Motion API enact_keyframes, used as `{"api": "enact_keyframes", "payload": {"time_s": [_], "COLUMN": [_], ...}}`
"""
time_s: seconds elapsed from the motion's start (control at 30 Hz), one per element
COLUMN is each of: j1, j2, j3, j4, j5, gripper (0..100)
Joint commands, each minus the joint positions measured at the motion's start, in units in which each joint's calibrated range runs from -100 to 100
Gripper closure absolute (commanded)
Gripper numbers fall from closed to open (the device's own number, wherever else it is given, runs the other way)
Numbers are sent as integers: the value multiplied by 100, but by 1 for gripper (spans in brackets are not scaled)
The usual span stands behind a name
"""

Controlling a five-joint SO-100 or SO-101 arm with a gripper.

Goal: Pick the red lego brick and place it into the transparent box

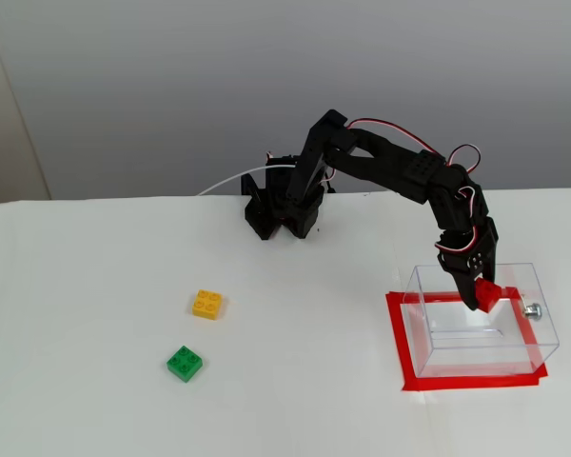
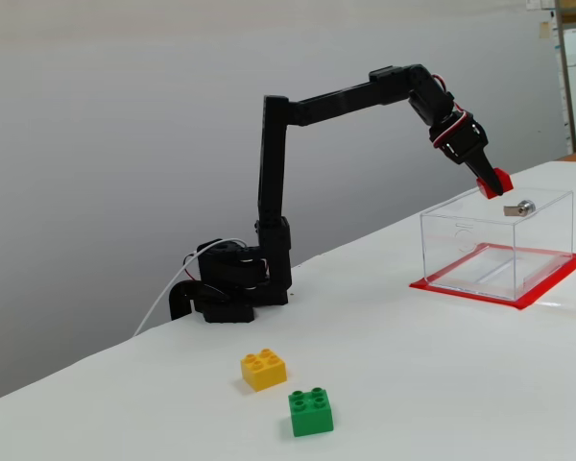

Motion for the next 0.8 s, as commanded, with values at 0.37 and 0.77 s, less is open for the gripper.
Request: {"api": "enact_keyframes", "payload": {"time_s": [0.37, 0.77], "j1": [-207, -177], "j2": [-98, -294], "j3": [211, 229], "j4": [-76, 2], "j5": [-23, -17], "gripper": [63, 63]}}
